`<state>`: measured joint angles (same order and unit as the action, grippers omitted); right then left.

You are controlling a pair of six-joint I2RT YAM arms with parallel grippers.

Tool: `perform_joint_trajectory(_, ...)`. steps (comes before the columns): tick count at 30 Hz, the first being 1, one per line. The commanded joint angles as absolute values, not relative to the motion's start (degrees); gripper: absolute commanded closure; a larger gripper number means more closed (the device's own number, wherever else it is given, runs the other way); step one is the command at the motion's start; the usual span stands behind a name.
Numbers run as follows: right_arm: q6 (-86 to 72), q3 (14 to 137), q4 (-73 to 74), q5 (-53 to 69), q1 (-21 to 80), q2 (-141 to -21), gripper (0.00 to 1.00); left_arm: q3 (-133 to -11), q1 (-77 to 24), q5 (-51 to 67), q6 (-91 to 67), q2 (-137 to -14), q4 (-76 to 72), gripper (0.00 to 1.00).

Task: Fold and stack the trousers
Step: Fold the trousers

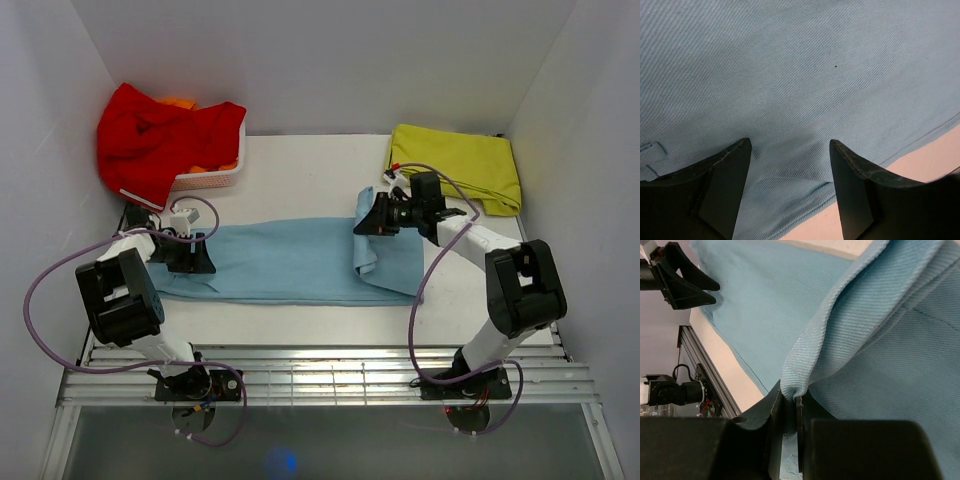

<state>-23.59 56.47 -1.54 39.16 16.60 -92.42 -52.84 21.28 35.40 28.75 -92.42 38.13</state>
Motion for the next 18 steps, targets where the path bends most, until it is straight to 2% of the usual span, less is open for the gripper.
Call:
perform_joint_trajectory(1,-28.6,58.8,-10.9,37.0,20.8,-94.2,0.92,-51.6,21.5,36.6,27.6,-93.0,37.0,0.25)
perform_joint_trajectory(5,-30.1,58.9,-12.6,35.3,26.1,-97.2,0.92,-51.8,21.5,36.6,27.3,-93.3,37.0,0.25)
perform_joint_trajectory(11,-33.6,63.1,-14.5,36.7,30.1,-103.4,0.92,-51.8,21.5,36.7,26.8,-93.5,37.0,0.25)
perform_joint_trajectory(18,-37.4,66.1,-14.9,32.5,34.4,-107.1,0.92,-51.3,21.5,36.6,26.9,-93.8,36.9,0.24)
